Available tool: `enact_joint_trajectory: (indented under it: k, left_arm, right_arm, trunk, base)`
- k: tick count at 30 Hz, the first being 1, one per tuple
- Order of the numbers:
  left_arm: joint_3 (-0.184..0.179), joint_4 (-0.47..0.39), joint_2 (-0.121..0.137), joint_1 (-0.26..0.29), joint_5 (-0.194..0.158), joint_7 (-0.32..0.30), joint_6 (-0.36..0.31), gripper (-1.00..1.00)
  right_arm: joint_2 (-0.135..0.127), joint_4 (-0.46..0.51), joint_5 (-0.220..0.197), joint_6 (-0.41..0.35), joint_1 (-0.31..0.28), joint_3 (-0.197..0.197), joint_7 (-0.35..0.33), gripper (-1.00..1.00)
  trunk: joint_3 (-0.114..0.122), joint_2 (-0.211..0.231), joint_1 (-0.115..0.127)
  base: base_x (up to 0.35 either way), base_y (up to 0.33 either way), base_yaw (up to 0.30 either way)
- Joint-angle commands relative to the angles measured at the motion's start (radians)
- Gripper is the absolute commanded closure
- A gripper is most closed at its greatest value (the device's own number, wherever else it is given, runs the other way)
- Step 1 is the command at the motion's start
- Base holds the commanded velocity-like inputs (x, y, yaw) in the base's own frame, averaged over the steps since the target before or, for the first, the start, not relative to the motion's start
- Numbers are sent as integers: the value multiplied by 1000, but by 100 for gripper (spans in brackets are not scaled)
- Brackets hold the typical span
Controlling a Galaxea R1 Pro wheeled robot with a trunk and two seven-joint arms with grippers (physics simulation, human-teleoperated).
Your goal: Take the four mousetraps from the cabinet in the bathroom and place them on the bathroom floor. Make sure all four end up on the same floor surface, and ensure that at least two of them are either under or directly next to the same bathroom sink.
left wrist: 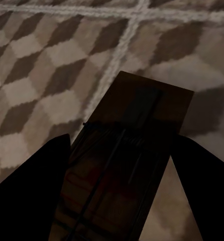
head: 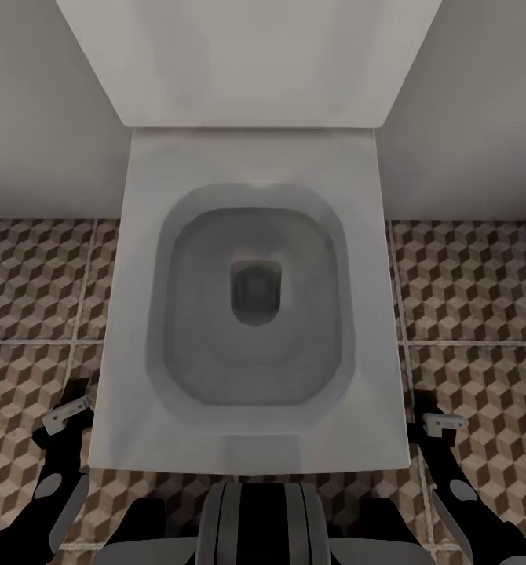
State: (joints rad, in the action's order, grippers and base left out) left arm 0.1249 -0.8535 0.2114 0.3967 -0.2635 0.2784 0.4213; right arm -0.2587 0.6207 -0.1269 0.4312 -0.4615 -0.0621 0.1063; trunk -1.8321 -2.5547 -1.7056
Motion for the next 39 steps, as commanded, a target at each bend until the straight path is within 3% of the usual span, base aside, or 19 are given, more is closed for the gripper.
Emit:
enact_joint_trajectory:
  k: [1, 14, 15, 39]
  left_arm:
    - [-2, 1, 0, 1, -5, 2, 4, 100]
    - [-2, 1, -1, 1, -5, 2, 4, 100]
    - [-2, 1, -1, 1, -5, 2, 4, 100]
    - [-2, 1, -1, 1, -5, 3, 4, 100]
  right_arm:
    - [-1, -9, -5, 1, 1, -12, 1, 100]
    - [-1, -9, -7, 1, 0, -12, 1, 100]
    - [-1, -9, -8, 1, 0, -12, 1, -100]
    - [-1, -9, -7, 1, 1, -10, 1, -100]
  trunk:
    - [0, 0, 0]
    - [0, 0, 0]
    - [0, 0, 0]
    - [0, 0, 0]
  base:
    - [0, 0, 0]
    - [0, 0, 0]
    - [0, 0, 0]
    - [0, 0, 0]
